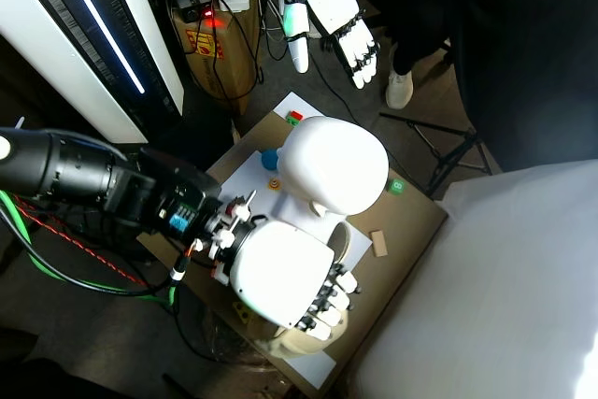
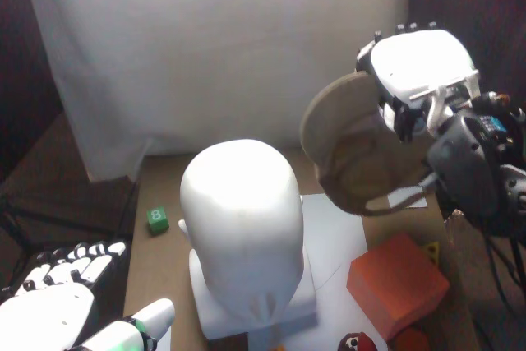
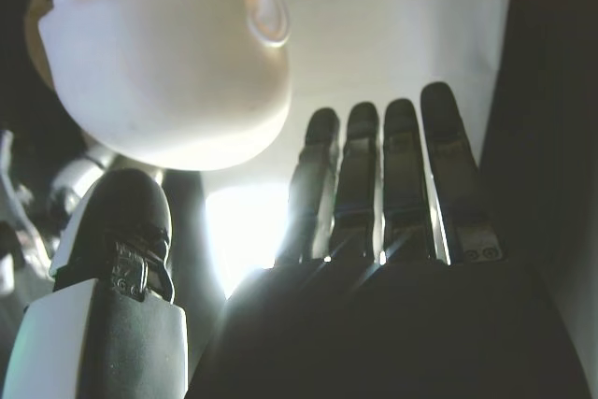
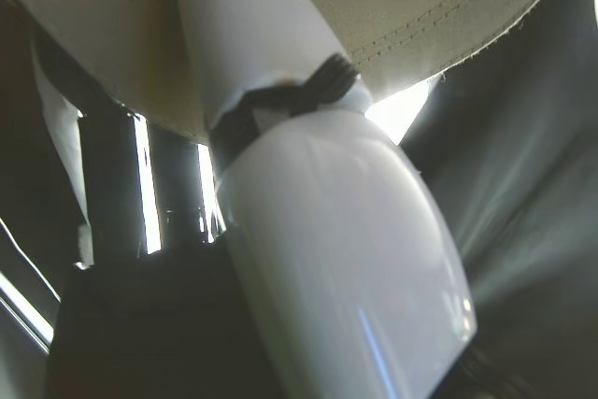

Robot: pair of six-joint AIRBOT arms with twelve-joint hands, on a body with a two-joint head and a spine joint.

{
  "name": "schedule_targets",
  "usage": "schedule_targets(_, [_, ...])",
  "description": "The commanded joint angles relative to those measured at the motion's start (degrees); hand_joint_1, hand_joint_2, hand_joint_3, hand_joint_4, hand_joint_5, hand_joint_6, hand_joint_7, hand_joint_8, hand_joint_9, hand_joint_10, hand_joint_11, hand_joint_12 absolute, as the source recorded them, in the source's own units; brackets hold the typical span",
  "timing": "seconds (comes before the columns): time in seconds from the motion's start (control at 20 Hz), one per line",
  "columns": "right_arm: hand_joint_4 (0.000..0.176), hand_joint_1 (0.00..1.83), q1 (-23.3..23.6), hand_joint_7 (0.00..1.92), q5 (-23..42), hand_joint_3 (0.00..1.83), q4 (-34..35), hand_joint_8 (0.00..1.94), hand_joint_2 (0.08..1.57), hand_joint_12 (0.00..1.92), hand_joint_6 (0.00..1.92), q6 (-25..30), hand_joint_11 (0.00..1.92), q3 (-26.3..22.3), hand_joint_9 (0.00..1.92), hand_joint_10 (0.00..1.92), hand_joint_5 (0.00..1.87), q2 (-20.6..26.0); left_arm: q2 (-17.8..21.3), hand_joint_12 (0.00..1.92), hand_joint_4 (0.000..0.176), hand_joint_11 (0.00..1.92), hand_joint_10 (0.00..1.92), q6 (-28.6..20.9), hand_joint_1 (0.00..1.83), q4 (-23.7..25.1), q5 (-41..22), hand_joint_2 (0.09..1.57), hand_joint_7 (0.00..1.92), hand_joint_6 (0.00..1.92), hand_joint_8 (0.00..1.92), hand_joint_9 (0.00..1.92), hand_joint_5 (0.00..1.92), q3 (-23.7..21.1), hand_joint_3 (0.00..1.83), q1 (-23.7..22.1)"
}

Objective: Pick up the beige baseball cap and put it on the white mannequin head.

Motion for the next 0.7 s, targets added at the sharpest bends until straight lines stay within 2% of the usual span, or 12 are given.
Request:
schedule_targets(0.0, [0.000,1.49,1.38,0.92,7.69,0.00,-3.08,0.97,1.12,1.59,0.83,0.47,0.91,-0.52,0.91,1.22,0.89,0.77,-0.15,0.43,0.000,0.00,0.00,-0.22,0.00,2.58,-5.73,1.16,0.11,0.00,0.00,0.09,0.13,0.20,0.00,-0.09])
schedule_targets(0.15, [0.000,1.49,3.49,0.92,11.48,0.00,-5.90,0.96,1.12,1.59,0.83,2.25,0.91,-2.32,0.92,1.21,0.89,1.32,-0.14,0.39,0.000,0.00,0.00,-0.22,0.00,2.58,-5.74,1.16,0.12,0.00,0.00,0.08,0.13,0.12,0.00,-0.09])
schedule_targets(0.4, [0.000,1.49,6.49,0.95,14.09,0.00,-7.11,0.92,1.11,1.58,0.80,3.24,0.91,-3.19,0.92,1.20,0.92,1.02,-0.15,0.34,0.000,0.00,0.00,-0.22,0.00,2.58,-5.74,1.17,0.07,0.00,0.00,0.06,0.10,0.10,0.00,-0.04])
schedule_targets(0.5, [0.000,1.49,6.90,0.95,15.96,0.00,-10.48,0.92,1.11,1.60,0.79,5.25,0.89,-3.78,0.93,1.18,0.92,0.70,-0.10,0.36,0.000,0.00,0.00,-0.23,0.00,2.58,-5.75,1.17,0.08,0.00,0.00,0.06,0.10,0.07,0.00,0.15])
schedule_targets(0.65, [0.000,1.49,6.48,0.90,20.53,0.00,-18.54,0.98,1.11,1.57,0.82,7.14,0.90,-5.42,0.93,1.18,0.92,0.32,-0.09,0.30,0.000,0.00,0.00,-0.48,0.00,2.58,-5.75,1.16,0.05,0.00,0.00,0.05,0.06,0.08,0.00,0.29])
